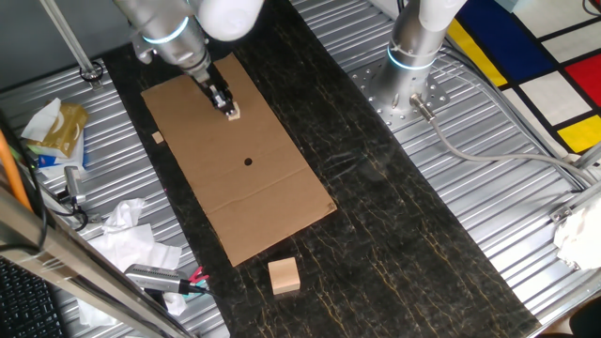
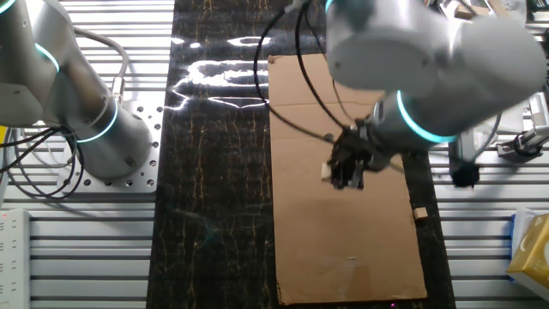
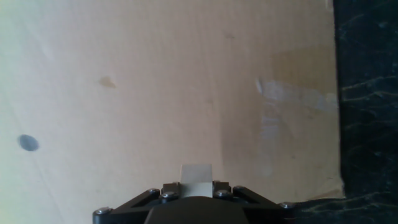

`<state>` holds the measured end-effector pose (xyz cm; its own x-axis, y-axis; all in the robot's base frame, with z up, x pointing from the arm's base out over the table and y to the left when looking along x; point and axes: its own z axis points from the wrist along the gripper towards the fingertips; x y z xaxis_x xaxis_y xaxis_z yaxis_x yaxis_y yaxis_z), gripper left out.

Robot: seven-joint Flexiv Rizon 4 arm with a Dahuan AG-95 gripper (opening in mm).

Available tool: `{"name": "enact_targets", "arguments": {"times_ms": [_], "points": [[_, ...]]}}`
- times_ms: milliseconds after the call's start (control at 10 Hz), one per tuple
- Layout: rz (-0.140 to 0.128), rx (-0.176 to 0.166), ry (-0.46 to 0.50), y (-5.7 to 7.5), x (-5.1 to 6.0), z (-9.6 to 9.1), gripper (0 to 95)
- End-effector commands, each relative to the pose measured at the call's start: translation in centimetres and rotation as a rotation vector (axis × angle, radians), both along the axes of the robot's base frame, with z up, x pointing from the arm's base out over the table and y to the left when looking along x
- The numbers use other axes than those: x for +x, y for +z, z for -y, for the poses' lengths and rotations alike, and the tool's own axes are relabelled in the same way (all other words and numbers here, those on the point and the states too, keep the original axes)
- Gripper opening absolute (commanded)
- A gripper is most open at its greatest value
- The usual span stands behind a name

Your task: Grab the block and place it at the designated location

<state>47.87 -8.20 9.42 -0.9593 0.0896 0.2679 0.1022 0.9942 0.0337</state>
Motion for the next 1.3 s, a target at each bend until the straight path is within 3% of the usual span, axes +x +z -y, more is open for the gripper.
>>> {"name": "enact_targets", "arguments": {"times_ms": [100, 500, 900, 1300], "points": [[0.023, 0.003, 0.003, 0.0, 0.3, -1.9, 0.0], [0.062, -0.006, -0.007, 0.0, 0.0, -5.3, 0.0], [0.102, -0.003, 0.02, 0.3, -0.2, -6.1, 0.0], [0.095, 0.01, 0.02, 0.1, 0.0, -6.3, 0.0]]}}
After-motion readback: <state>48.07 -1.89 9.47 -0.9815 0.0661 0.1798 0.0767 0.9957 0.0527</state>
